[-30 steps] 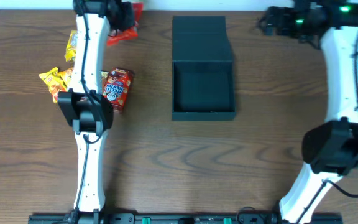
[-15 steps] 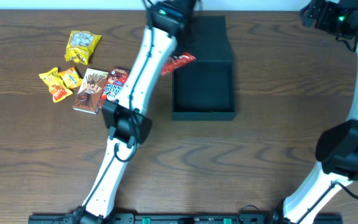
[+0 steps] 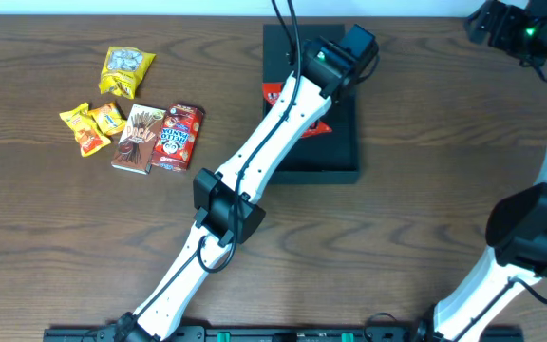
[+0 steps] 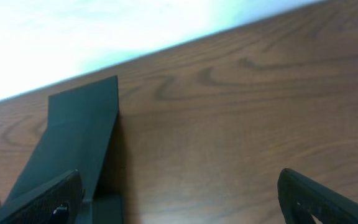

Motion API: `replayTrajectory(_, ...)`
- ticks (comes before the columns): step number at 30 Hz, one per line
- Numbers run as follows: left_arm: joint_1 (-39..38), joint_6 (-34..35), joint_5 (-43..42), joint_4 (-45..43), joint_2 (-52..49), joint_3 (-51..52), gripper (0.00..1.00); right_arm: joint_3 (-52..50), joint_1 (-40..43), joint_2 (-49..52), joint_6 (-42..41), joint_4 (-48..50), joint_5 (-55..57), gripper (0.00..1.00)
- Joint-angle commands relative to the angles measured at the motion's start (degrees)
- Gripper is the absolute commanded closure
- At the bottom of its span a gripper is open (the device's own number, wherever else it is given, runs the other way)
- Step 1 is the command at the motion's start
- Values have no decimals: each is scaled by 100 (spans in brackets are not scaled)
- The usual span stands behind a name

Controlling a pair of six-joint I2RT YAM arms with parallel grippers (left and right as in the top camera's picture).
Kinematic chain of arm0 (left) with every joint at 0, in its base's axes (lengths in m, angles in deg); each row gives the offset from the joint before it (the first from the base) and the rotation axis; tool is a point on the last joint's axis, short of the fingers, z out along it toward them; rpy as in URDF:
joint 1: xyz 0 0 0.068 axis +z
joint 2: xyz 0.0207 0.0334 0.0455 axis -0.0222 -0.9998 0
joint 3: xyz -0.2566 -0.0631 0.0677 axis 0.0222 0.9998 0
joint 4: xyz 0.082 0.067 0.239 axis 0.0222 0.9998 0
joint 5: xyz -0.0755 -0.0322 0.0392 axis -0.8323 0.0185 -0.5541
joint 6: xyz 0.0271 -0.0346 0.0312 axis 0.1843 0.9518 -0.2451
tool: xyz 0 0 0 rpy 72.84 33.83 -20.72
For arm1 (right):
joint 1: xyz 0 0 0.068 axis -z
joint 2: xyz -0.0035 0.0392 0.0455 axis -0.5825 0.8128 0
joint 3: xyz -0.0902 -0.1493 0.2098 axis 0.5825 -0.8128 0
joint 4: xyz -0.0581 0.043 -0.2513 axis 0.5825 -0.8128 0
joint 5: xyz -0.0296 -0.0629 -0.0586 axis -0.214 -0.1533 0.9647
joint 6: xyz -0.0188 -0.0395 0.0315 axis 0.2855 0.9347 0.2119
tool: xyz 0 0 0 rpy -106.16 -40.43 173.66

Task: Pack container
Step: 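Carry the HACKS bag right and lower it into the green box, then open the left gripper, release the bag, and lift out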

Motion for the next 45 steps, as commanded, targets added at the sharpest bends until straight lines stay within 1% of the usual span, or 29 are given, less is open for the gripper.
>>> replayTrajectory(1,-24,-387,79,-7,2,-13,94,-11,286,-17,-57,-144,-415,1)
replayTrajectory(4,-50,-546,44,-46,2,-13,94,-11,509,-17,293,-267,-793,1)
replayTrajectory(7,-48,-667,-50,-162,2,44,94,-11,684,-17,369,-280,-990,1)
replayTrajectory(9,-48,-654,-168,-249,2,214,94,-11,748,-17,479,-297,-1014,1)
replayTrajectory(12,-50,-595,-214,-494,2,780,94,-11,763,-17,798,-407,-1012,1)
replayTrajectory(15,-52,-592,-216,-669,2,1115,94,-11,763,-17,839,-391,-1012,1)
replayTrajectory(26,-55,-616,-245,-643,2,1392,94,-11,765,-17,839,-236,-999,1)
replayTrajectory(27,-52,-616,-310,-649,2,1495,79,-11,765,-17,839,-236,-990,1)
replayTrajectory(28,-50,-619,-378,-645,2,1558,39,-11,763,-17,839,-238,-992,1)
replayTrajectory(29,-48,-629,-485,-632,2,1574,20,-11,763,-17,839,-238,-992,1)
replayTrajectory(30,-42,-658,-577,-640,2,1574,18,-11,763,-17,837,-238,-992,1)
replayTrajectory(32,-39,-713,-619,-691,26,1537,16,-11,763,-17,837,-238,-992,1)
replayTrajectory(34,-39,-925,-621,-798,59,1482,16,-11,763,-17,837,-238,-994,1)
replayTrajectory(36,-39,-981,-623,-820,79,1366,17,-11,763,-17,835,-240,-994,1)
replayTrajectory(37,-42,-986,-621,-820,81,1287,20,-11,763,-17,835,-243,-992,1)
replayTrajectory(38,-42,-1003,-623,-820,81,1196,25,-11,763,-17,835,-245,-992,1)
replayTrajectory(39,-46,-1005,-625,-820,81,1139,34,-11,763,-17,835,-245,-994,1)
replayTrajectory(40,-48,-1005,-627,-837,81,1110,47,-11,763,-17,837,-245,-994,1)
replayTrajectory(41,-50,-1029,-654,-863,81,1106,71,-11,763,-17,835,-254,-992,1)
replayTrajectory(42,-52,-1067,-708,-892,81,1106,90,-11,763,-17,837,-258,-992,1)
replayTrajectory(43,-55,-1091,-789,-922,81,1108,94,-11,763,-17,835,-260,-994,1)
replayTrajectory(45,-55,-1196,-927,-1021,68,1113,94,-11,763,-17,835,-260,-992,1)
